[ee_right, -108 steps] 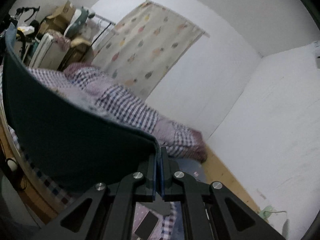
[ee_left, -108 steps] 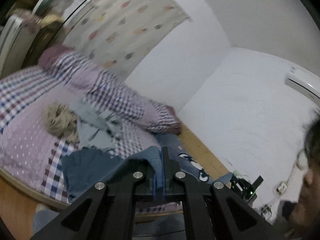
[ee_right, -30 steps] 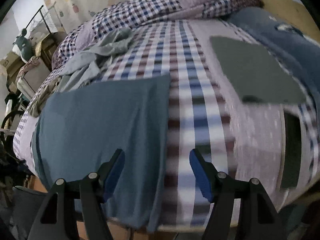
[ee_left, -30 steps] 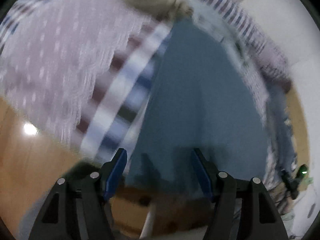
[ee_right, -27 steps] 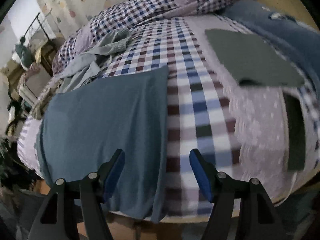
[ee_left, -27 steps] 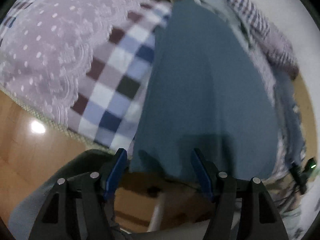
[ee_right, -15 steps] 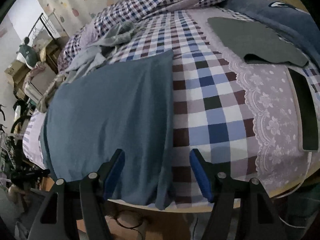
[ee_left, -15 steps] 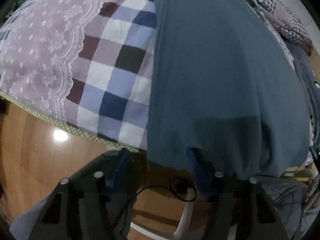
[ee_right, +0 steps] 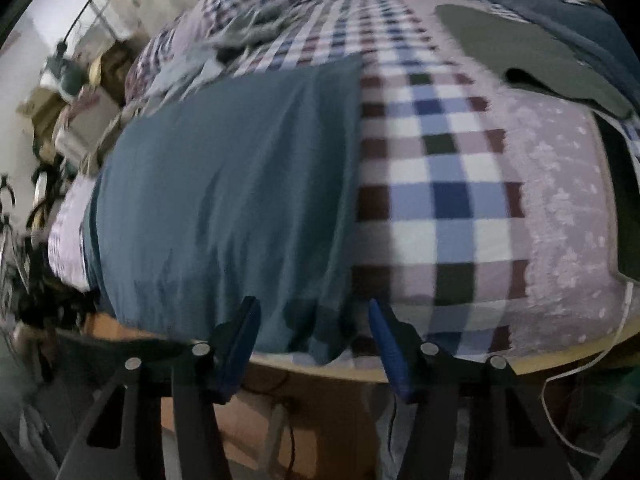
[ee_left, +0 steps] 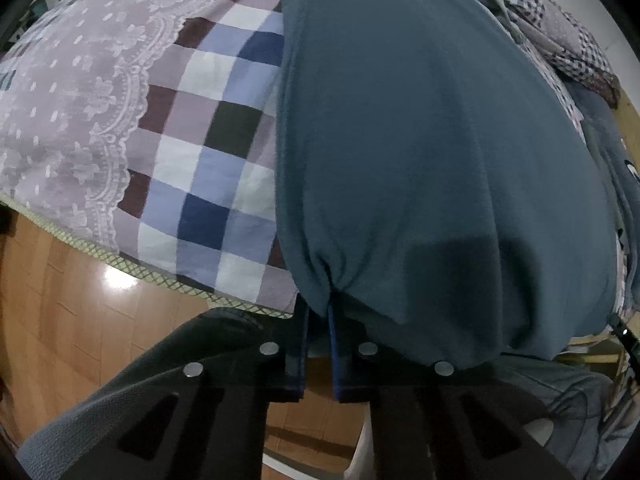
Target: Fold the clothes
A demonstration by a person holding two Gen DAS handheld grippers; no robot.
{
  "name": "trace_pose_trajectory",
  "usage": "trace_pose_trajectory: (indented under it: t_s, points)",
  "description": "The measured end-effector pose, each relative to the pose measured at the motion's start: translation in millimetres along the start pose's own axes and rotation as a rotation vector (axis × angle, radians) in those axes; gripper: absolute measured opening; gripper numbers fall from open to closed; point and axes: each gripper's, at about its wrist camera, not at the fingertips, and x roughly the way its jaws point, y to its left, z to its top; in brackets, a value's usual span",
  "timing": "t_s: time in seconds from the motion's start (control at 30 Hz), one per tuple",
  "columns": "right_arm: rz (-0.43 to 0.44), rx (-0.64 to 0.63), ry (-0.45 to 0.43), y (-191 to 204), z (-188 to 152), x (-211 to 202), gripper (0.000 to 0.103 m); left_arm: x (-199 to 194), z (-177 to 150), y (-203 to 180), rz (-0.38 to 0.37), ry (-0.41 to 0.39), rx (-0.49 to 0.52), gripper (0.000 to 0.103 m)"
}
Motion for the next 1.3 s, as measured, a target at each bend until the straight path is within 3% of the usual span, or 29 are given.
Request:
trace_pose_trajectory:
  t_s: [0.07, 0.13, 0.23, 0.33, 0.43, 0.63, 0.7, 0.77, 0.9, 1.03, 1.07, 1.3]
  points:
    - [-0.010, -0.021, 0.029, 4, -1, 6, 0.046, -6, 1, 1, 0.001, -0.013, -0.006, 0.006]
    - [-0.038, -0.043, 0.063, 8, -4, 13, 0.018, -14, 2, 3, 0.001, -0.031, -0.011, 0.005]
    - [-0.068, -0.077, 0.089, 13, -7, 16, 0.005, -25, 3, 5, 0.001, -0.058, -0.019, 0.004]
    - [-0.121, -0.121, 0.110, 21, -12, 9, 0.003, -41, 3, 12, -0.012, -0.100, -0.055, 0.004]
    - [-0.237, -0.153, 0.131, 21, -16, 2, 0.002, -55, 2, 21, -0.019, -0.133, -0.091, 0.004]
    - [-0.393, -0.163, 0.136, 17, -19, 0, 0.003, -51, 4, 26, 0.012, -0.059, -0.096, 0.004]
    - [-0.488, -0.158, 0.127, 15, -19, -2, 0.000, -52, 2, 32, 0.072, -0.049, -0.125, 0.004]
    - [-0.578, -0.139, 0.115, 9, -19, -6, 0.002, -55, 3, 39, 0.034, -0.039, -0.162, 0.004]
    - [-0.546, -0.096, 0.051, 0, -17, -25, 0.002, -68, -16, 58, -0.017, -0.009, -0.166, 0.009]
    - [-0.524, -0.100, 0.024, 5, -14, -28, 0.003, -63, -25, 52, 0.017, 0.063, -0.095, 0.049]
    - [-0.521, -0.101, 0.021, 8, -13, -28, 0.003, -63, -25, 50, 0.031, 0.072, -0.079, 0.054]
    - [-0.496, -0.109, 0.002, 17, -12, -27, 0.003, -57, -26, 18, 0.084, 0.109, -0.090, 0.057]
